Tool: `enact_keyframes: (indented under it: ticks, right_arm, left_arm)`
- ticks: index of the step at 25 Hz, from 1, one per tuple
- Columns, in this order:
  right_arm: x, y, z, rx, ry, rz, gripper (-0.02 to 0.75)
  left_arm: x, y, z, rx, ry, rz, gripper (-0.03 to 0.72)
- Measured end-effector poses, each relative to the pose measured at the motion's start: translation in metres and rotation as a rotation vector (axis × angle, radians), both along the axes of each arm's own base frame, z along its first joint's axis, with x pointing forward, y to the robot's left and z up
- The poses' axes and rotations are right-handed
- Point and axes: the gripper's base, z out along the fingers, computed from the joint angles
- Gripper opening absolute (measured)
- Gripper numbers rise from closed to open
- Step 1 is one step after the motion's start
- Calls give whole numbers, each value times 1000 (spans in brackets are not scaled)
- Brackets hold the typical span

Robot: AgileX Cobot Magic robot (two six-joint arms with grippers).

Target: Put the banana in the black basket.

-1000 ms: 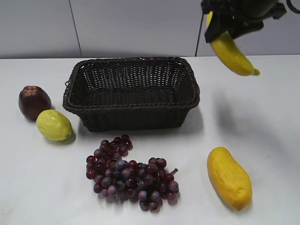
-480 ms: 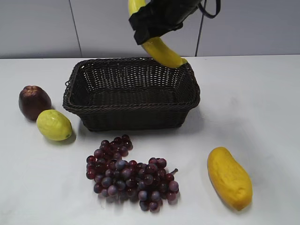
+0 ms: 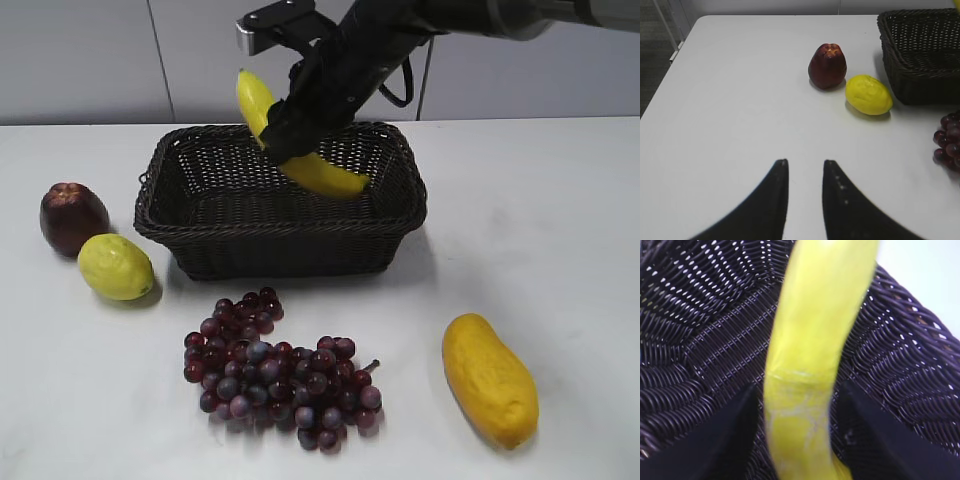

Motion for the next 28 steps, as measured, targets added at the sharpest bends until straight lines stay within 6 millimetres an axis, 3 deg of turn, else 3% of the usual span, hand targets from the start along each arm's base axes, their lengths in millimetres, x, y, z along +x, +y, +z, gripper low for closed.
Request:
enact_keyframes:
  ticks: [4, 10, 14, 22, 28]
  right_arm:
    - [1, 1, 4, 5, -8, 6, 636]
    - [-6, -1, 23, 11, 27, 9, 645]
    - [-18, -14, 56, -40, 25, -17, 645]
    - [-45, -61, 114, -175, 75, -163, 643]
    - [-62, -123, 146, -142, 104, -357, 616]
  left_arm:
    - [0, 0, 0, 0, 0, 0, 229]
    - [0, 0, 0, 0, 0, 0, 229]
    - [0, 0, 0, 0, 0, 0, 229]
    - [0, 0, 0, 0, 0, 0, 229]
    - [0, 0, 0, 0, 0, 0, 229]
